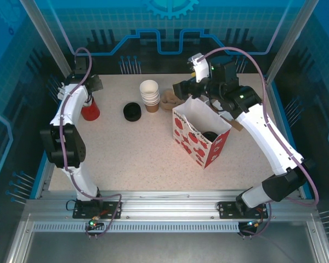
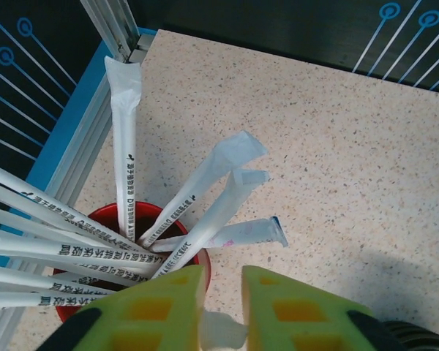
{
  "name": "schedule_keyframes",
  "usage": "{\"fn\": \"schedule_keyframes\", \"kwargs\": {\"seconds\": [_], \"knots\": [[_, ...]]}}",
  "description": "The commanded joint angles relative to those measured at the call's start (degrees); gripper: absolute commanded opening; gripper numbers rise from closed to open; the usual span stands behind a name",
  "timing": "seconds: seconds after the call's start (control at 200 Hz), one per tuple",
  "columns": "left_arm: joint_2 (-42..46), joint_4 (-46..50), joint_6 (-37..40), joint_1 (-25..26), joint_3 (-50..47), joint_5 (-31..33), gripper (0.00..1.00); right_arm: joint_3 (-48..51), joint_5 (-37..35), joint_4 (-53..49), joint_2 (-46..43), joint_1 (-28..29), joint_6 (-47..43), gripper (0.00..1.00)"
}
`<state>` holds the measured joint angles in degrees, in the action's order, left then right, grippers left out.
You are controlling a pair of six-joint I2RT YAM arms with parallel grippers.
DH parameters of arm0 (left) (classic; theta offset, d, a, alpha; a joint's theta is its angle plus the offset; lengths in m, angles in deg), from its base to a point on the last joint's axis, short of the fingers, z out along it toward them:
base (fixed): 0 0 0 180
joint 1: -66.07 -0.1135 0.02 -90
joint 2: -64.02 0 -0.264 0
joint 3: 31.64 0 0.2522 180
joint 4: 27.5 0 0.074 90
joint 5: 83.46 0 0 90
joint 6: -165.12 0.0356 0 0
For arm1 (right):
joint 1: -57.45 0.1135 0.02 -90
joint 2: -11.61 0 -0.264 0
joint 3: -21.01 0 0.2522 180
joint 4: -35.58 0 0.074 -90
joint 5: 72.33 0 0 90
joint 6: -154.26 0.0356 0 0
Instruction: Pack the takeout coffee
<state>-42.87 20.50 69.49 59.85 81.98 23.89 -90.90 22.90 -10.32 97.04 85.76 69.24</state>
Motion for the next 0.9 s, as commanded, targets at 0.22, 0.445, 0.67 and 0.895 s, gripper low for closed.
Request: {"fn": "schedule_keyframes", "kwargs": {"seconds": [0.22,0.445,0.67,0.895], "knots": [[5.48,2.08,1.01,-0.46,1.08,3.28,0.01,-1.1,1.97,-1.21,0.62,-0.71,0.85,0.9],[14.78,3.66,1.23,-0.05,0.4,5.32,0.0,-1.52,2.46,-2.7,-0.25,-0.63,0.61,0.91],[26.95,7.05,3.05,7.33,4.95,5.71,0.0,-1.93,-0.88,-5.69,-2.11,-0.76,-0.52,0.91],[36.98,0.25,-4.25,21.52,7.53,-17.19,0.0,-1.13,-7.58,-10.56,-6.77,-2.85,0.36,0.91]]}}
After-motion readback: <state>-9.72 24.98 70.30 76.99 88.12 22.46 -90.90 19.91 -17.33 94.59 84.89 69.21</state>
